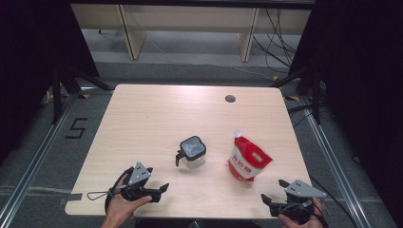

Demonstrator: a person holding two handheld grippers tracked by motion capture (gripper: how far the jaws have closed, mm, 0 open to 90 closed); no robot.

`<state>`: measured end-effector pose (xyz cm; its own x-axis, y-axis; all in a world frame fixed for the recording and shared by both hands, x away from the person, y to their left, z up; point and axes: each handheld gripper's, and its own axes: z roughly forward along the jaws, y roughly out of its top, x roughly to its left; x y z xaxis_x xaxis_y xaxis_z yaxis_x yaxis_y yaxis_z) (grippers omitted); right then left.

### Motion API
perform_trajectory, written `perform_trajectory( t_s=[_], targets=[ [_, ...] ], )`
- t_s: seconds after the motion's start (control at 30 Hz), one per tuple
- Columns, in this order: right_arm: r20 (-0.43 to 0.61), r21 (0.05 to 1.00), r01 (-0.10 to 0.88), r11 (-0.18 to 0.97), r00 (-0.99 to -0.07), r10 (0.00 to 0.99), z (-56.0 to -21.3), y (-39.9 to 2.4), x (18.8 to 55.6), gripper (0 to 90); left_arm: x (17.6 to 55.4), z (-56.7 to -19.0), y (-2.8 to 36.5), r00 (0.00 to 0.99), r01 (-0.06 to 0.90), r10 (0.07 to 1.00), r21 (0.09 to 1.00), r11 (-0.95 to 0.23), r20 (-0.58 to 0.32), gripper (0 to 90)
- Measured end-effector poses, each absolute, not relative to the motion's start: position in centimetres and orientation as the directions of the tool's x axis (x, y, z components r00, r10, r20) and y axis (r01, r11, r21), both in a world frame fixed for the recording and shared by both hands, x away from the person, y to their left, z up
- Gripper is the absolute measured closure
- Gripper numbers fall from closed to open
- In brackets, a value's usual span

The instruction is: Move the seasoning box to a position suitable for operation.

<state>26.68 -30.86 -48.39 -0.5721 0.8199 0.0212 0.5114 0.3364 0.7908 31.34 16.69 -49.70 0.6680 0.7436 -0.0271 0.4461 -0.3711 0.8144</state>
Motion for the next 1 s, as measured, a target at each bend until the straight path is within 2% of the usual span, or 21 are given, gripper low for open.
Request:
perform_trajectory(
  t_s=[0.1, 0.13, 0.17, 0.27, 0.33, 0.43, 0.47, 0.5, 0.57, 0.67, 0.73, 1.0],
  targets=[
    [0.016, 0.791, 0.511, 0.336, -0.567, 0.824, -48.4, -30.8, 26.7, 17.2, 31.7, -49.7, 16.3, 0.652, 0.456, 0.757, 0.819, -0.349, -0.04, 18.0],
    [0.017, 0.791, 0.51, 0.338, -0.571, 0.821, -48.4, -30.8, 26.7, 17.3, 31.9, -49.6, 16.4, 0.668, 0.442, 0.744, 0.814, -0.377, -0.018, 18.1],
    [0.018, 0.792, 0.51, 0.337, -0.571, 0.821, -48.4, -30.8, 26.7, 17.3, 32.0, -49.8, 16.0, 0.656, 0.447, 0.754, 0.827, -0.341, -0.044, 18.3],
    [0.022, 0.793, 0.511, 0.333, -0.57, 0.822, -48.4, -30.9, 26.7, 17.5, 32.4, -49.8, 15.6, 0.665, 0.45, 0.745, 0.827, -0.336, -0.06, 18.3],
    [0.015, 0.793, 0.511, 0.332, -0.562, 0.827, -48.4, -30.8, 26.7, 17.8, 32.7, -49.8, 15.4, 0.68, 0.429, 0.733, 0.823, -0.372, -0.023, 18.6],
    [0.013, 0.787, 0.516, 0.337, -0.561, 0.828, -48.3, -30.9, 26.7, 17.9, 33.1, -49.8, 14.4, 0.676, 0.43, 0.736, 0.834, -0.344, -0.045, 20.0],
    [0.014, 0.789, 0.515, 0.335, -0.56, 0.828, -48.4, -30.9, 26.7, 17.9, 33.3, -49.7, 14.4, 0.689, 0.421, 0.724, 0.825, -0.376, -0.022, 21.2],
    [0.014, 0.788, 0.516, 0.336, -0.56, 0.828, -48.3, -30.9, 26.7, 18.0, 33.5, -49.9, 13.9, 0.678, 0.433, 0.733, 0.835, -0.341, -0.052, 22.2],
    [0.014, 0.79, 0.513, 0.335, -0.562, 0.827, -48.3, -31.0, 26.7, 18.2, 33.8, -49.7, 13.7, 0.687, 0.419, 0.726, 0.829, -0.371, -0.022, 24.8],
    [-0.003, 0.796, 0.501, 0.341, -0.56, 0.828, -48.3, -31.0, 26.8, 18.4, 34.4, -49.7, 13.0, 0.68, 0.417, 0.732, 0.843, -0.339, -0.042, 29.4],
    [0.0, 0.792, 0.503, 0.345, -0.566, 0.825, -48.4, -31.0, 26.8, 18.5, 34.7, -49.7, 12.8, 0.679, 0.415, 0.733, 0.844, -0.341, -0.038, 34.8],
    [-0.009, 0.795, 0.498, 0.347, -0.562, 0.827, -48.4, -31.0, 26.9, 18.9, 35.8, -49.8, 11.8, 0.679, 0.382, 0.734, 0.859, -0.341, -0.011, 45.1]
  ],
)
